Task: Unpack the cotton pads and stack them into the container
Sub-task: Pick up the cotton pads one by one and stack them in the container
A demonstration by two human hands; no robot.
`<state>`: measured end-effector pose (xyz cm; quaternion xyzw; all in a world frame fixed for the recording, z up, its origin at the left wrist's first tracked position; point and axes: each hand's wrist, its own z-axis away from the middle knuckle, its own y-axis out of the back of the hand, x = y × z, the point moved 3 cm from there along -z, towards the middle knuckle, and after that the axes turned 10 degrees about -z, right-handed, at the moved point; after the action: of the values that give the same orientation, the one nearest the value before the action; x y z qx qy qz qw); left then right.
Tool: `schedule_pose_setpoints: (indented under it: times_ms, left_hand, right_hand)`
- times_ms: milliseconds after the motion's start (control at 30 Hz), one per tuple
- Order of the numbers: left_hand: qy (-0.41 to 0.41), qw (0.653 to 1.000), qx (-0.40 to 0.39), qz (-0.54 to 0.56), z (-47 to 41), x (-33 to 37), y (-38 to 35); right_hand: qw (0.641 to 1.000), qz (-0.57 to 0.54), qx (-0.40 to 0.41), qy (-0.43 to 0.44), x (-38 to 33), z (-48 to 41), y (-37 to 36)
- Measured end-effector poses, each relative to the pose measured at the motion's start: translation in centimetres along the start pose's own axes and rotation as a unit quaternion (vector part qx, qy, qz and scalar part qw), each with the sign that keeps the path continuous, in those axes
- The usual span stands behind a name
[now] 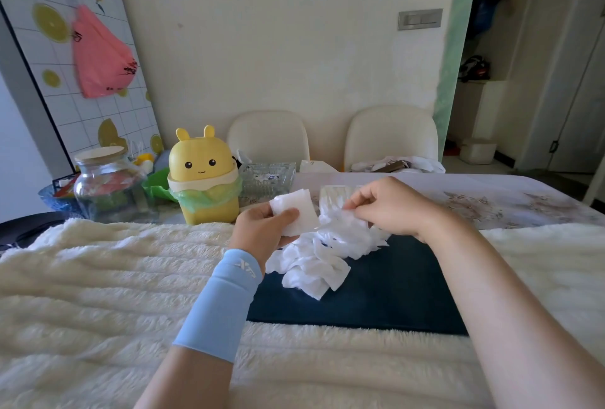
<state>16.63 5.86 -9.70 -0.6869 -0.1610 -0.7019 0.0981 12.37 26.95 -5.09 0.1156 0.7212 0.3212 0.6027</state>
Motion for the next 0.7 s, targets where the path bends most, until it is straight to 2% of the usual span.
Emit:
schedule_pose_setpoints:
  times_ms: [67,200,267,367,433,500,533,600,700]
  left_hand:
    - [-0.006,1.0,0.017,0.0,-0.1,0.1,0.1]
    - [-0.022,0.998,0.051,-0.013,0.2,0.4,0.3]
    - [-0.034,0.995,0.092,-0.002,0.3,0.6,0.8]
    - [-0.065,0.985,0.155,0.049,0.3,1.4,1.9]
    - [-0.066,0.983,0.12,0.127,0.5,2.1,1.9]
    - [-0.064,0.981,0.031,0.183,0.9,2.7,1.3]
    - [-0.06,0.982,-0.012,0.177,1.1,2.8,0.8]
    - [-0.038,0.991,-0.073,0.107,1.4,2.2,0.0]
    - [0.012,0.996,-0.087,-0.017,1.1,1.0,0.0]
  right_hand:
    - [0.995,-0.093,0.013,0.013,-0.6,0.0,0.0]
    - [0.962,-0.273,0.004,-0.001,-1.4,0.2,-0.3]
    - [0.963,-0.27,-0.002,-0.004,-1.1,0.0,-0.8]
    - [0.985,-0.171,-0.021,0.002,-0.1,-0.3,-1.7]
    - [0.989,-0.142,-0.034,0.012,0.0,-0.4,-2.1]
    - [0.986,-0.159,-0.05,0.026,-0.4,-0.2,-2.3]
    - [0.982,-0.177,-0.055,0.032,-0.6,-0.2,-2.3]
    - [0.975,-0.214,-0.046,0.041,-1.0,-0.1,-2.2]
    - [0.967,-0.248,0.018,0.047,-1.1,-0.3,-1.4]
